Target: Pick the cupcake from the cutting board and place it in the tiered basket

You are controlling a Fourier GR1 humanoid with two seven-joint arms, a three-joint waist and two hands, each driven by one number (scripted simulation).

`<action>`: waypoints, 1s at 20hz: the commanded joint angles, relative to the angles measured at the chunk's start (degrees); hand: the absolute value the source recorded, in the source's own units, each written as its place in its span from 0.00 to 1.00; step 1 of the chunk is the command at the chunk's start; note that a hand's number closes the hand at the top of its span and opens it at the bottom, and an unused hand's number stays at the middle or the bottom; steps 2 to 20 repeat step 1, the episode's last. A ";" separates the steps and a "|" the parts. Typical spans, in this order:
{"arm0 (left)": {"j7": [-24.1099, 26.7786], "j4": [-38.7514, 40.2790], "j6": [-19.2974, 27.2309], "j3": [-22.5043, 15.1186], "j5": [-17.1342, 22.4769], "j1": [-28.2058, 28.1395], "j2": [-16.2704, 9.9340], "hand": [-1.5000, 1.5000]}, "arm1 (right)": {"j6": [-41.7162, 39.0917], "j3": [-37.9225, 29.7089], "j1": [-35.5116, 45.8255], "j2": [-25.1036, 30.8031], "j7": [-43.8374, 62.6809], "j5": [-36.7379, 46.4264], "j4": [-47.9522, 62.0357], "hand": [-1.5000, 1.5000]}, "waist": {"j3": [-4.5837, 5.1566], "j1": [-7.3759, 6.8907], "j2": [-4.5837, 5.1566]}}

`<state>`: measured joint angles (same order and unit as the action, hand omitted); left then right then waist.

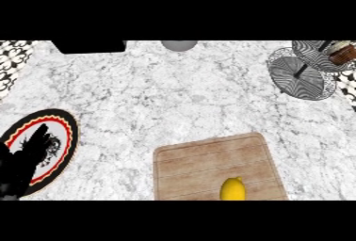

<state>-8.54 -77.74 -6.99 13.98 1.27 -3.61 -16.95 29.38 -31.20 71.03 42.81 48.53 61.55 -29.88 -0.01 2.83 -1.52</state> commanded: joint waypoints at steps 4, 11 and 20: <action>-0.54 -1.61 0.27 0.08 -0.23 -2.59 0.13 0.50 | 1.37 -1.93 -6.27 -5.86 -3.50 -5.67 -8.15 0.00 | -0.04 1.83 -1.04; -0.54 -1.61 0.27 0.08 -0.23 -2.59 0.13 0.50 | 1.37 -1.93 -6.27 -5.86 -3.50 -5.67 -8.15 0.00 | -0.04 1.83 -1.04; -0.54 -1.61 0.27 0.08 -0.23 -2.59 0.13 0.50 | 1.37 -1.93 -6.27 -5.86 -3.50 -5.67 -8.15 0.00 | -0.04 1.83 -1.04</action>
